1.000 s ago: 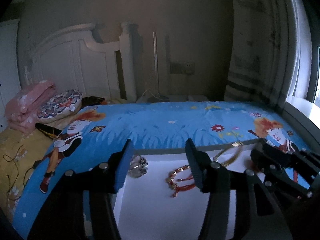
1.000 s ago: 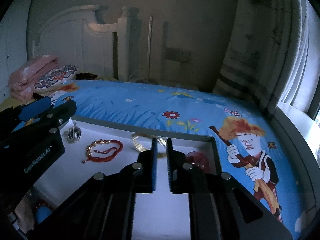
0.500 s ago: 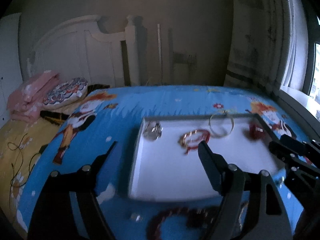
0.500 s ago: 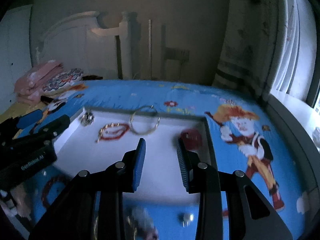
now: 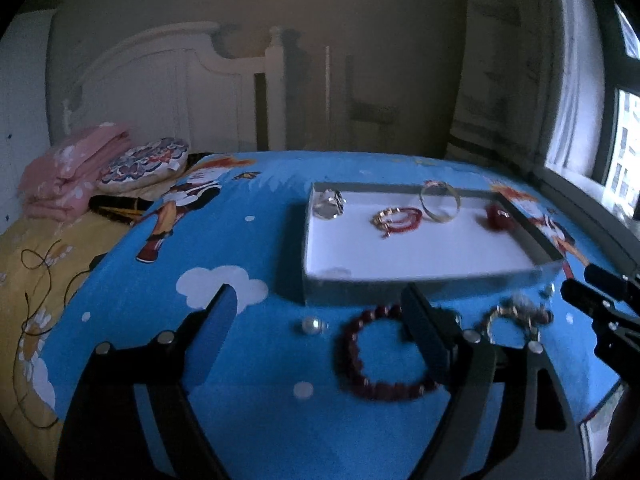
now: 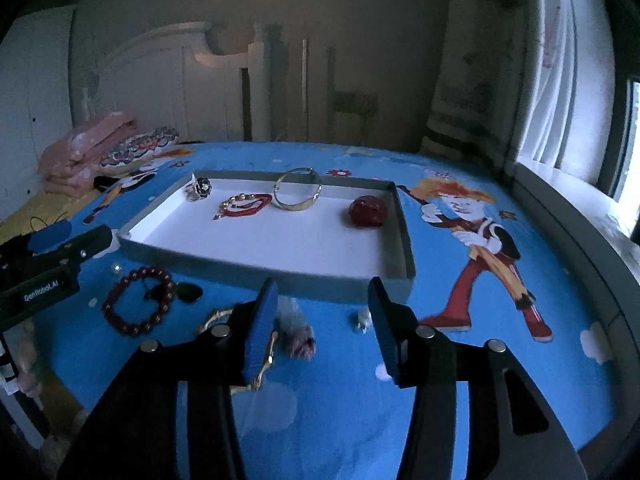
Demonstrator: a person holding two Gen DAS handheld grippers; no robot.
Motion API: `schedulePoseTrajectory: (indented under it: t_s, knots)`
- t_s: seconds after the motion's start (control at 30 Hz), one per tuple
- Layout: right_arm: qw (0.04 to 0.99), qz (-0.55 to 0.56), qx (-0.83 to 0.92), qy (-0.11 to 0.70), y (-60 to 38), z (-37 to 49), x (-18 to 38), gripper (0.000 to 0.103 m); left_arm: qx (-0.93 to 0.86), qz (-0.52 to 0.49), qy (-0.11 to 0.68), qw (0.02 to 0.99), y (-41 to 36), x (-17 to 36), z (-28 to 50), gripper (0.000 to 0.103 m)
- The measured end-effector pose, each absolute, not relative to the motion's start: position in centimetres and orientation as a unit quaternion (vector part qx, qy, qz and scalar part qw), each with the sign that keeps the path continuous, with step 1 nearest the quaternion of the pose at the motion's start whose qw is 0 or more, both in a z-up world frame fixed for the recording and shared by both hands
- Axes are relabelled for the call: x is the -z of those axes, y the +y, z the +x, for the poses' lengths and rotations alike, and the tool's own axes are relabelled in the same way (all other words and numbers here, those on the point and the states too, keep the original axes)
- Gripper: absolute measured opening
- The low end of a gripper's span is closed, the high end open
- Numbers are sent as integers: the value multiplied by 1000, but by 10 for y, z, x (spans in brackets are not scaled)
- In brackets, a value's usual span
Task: Organize jewelry
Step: 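Withdraw both open tools from the tray toward the bead bracelet and gold bangle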
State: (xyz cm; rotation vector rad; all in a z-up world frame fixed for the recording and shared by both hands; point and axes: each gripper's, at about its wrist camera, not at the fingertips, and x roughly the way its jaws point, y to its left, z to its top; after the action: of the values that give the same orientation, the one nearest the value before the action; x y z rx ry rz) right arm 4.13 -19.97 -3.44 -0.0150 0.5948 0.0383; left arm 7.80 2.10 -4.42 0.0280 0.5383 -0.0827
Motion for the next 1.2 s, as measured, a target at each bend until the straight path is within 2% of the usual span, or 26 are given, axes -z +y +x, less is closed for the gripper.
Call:
schedulePoseTrajectory:
  t_s: [0.43, 0.63, 0.93, 1.1, 1.2]
  knots:
    - [951, 10, -3, 310, -212, 33, 63, 49, 37, 21, 270, 962, 12, 76, 73, 81]
    - [949, 14, -2, 315, -211, 35, 69, 49, 35, 28, 268, 962, 9, 78, 75, 72]
    - [950, 6, -10, 313, -205, 34, 69, 49, 44, 4, 277, 960, 18, 81, 74, 72]
    - [949, 7, -17, 314, -203, 36, 70, 49, 44, 7, 282, 958, 16, 83, 76, 64]
    - [948, 11, -18, 316, -204, 36, 71, 49, 43, -3, 288, 957, 18, 87, 77, 64]
